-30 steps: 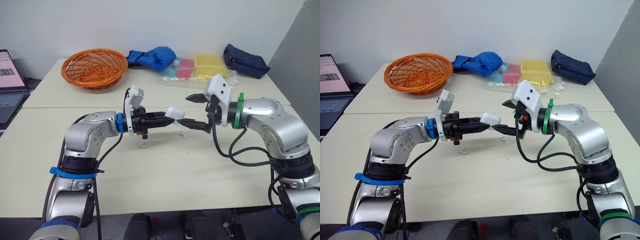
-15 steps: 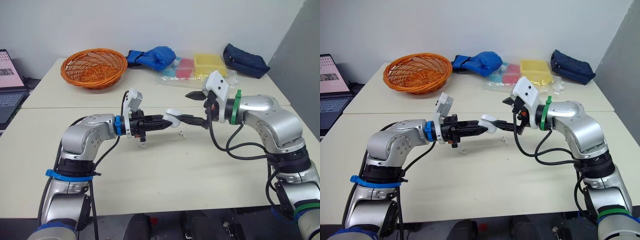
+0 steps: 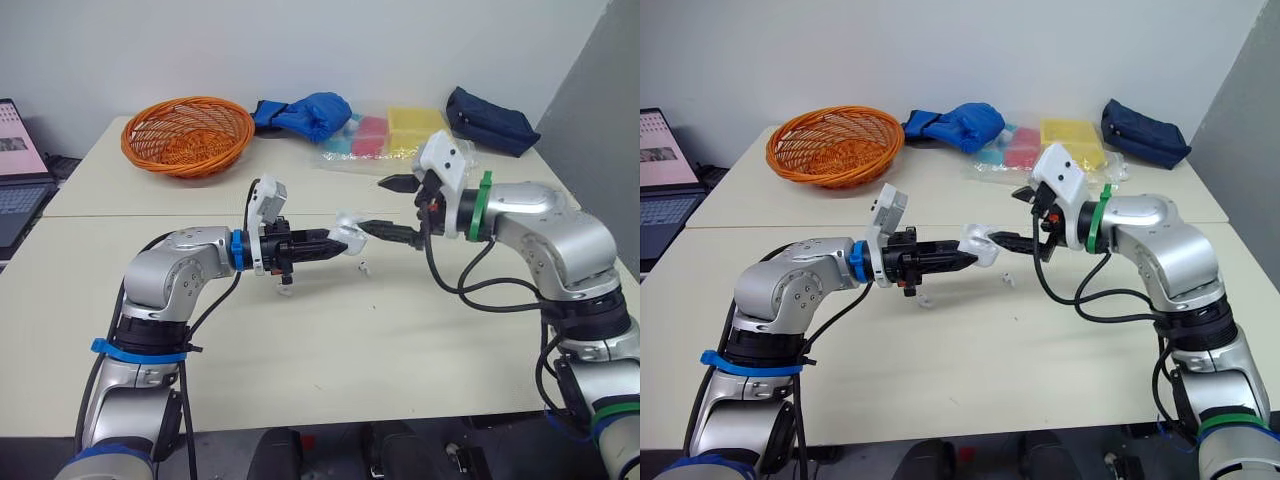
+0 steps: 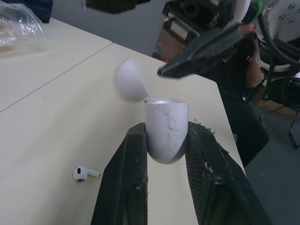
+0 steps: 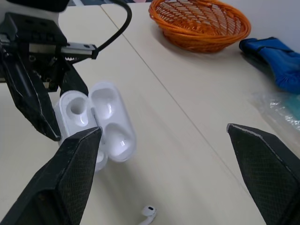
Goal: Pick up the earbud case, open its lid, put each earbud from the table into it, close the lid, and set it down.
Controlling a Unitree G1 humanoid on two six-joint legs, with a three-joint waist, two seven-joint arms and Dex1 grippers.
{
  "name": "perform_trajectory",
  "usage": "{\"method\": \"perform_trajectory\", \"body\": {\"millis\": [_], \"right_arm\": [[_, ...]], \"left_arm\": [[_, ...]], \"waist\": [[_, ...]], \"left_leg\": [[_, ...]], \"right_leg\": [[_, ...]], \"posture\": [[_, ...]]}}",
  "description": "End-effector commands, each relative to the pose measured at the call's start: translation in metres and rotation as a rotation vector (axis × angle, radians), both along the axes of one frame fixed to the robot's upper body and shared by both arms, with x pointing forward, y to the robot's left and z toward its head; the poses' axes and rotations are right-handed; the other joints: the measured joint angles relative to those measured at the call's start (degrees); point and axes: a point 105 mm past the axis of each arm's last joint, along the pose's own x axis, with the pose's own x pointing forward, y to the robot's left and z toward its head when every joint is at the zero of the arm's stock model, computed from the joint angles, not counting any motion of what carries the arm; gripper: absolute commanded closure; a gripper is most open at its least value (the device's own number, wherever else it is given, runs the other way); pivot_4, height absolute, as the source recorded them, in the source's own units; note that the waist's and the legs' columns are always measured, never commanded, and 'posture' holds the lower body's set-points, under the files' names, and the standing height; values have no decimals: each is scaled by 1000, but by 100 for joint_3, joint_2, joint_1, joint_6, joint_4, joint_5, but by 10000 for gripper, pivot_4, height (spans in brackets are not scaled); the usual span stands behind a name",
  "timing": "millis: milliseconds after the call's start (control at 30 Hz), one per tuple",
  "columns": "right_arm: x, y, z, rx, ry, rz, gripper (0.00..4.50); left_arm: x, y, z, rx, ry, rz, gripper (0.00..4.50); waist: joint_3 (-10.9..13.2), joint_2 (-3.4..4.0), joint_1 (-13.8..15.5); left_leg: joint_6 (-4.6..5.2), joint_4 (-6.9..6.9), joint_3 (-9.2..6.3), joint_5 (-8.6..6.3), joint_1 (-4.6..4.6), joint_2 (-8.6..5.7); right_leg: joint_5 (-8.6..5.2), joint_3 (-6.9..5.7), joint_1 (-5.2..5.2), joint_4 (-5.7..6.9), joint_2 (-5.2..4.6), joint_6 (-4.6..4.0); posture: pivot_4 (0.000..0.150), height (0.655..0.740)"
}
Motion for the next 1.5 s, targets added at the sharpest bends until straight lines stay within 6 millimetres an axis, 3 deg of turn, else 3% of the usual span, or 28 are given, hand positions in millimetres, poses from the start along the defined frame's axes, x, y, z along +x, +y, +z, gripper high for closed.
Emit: {"method": "perform_trajectory", "body": {"millis": [33,200,300,400,500,567,633,733,933,1067,1300,1500], "right_arm": [[-3,-1,18,33,-42,13,428],[-14,4,26,104,21,73,428],[-27,7,28,209,154,137,428],[-28,4,12,211,198,109,428],[-30,10,-12,179,208,92,428],[-33,26,-42,115,195,91,428],[-32,57,-67,160,200,92,428],[-30,93,-88,256,222,91,428],[-22,123,-122,191,215,106,428],[-3,144,-144,132,258,39,428],[3,162,-164,27,244,46,428],[-2,160,-178,-44,260,46,428]], "left_arm": [[-1,-2,10,-12,-46,-20,37580],[5,6,10,-18,-49,27,37580],[29,38,20,-64,-85,222,37580],[43,66,33,-123,-131,383,37580],[40,85,42,-168,-164,465,37580],[34,98,47,-189,-187,523,37580],[29,107,53,-225,-210,577,37580],[23,105,51,-235,-210,596,37580],[15,101,45,-222,-192,599,37580],[12,103,43,-217,-188,609,37580],[9,105,44,-215,-193,615,37580],[6,107,45,-211,-197,626,37580]], "waist": [[0,0,0],[0,0,0],[0,1,-8],[0,0,-7],[0,0,-2],[-1,-1,-15],[-1,-1,-31],[0,0,-40],[-8,-13,18],[-10,-16,-12],[-10,-16,-14],[-10,-16,-23]], "left_leg": [[0,0,0,0,0,0],[0,0,1,0,-1,0],[0,0,0,0,-1,2],[0,-2,-5,0,-1,9],[0,-4,-1,0,-5,8],[0,-4,8,0,-8,6],[0,-4,8,-1,-10,7],[0,-5,0,0,-12,16],[-1,11,6,1,-13,1],[2,12,12,3,-9,1],[2,-2,7,3,-9,11],[2,-2,6,3,-5,12]], "right_leg": [[0,0,0,0,0,1],[0,2,-1,0,0,1],[1,2,-2,1,0,-2],[2,-2,-2,1,5,-4],[1,-2,-3,-5,2,-3],[2,1,-6,-7,-4,-2],[0,4,-9,-8,-5,0],[-1,2,-15,-2,6,3],[11,-6,-2,-8,-13,13],[16,3,-5,-8,-14,15],[20,-2,-9,-9,-2,-7],[17,-1,-7,-5,-3,-2]], "posture": [[1500,7400],[1500,7400],[1500,7400],[1500,7400],[1500,7400],[1500,7400],[1500,7400],[1500,7400],[1500,7400],[1500,7400],[1500,7400],[1500,7400]]}}
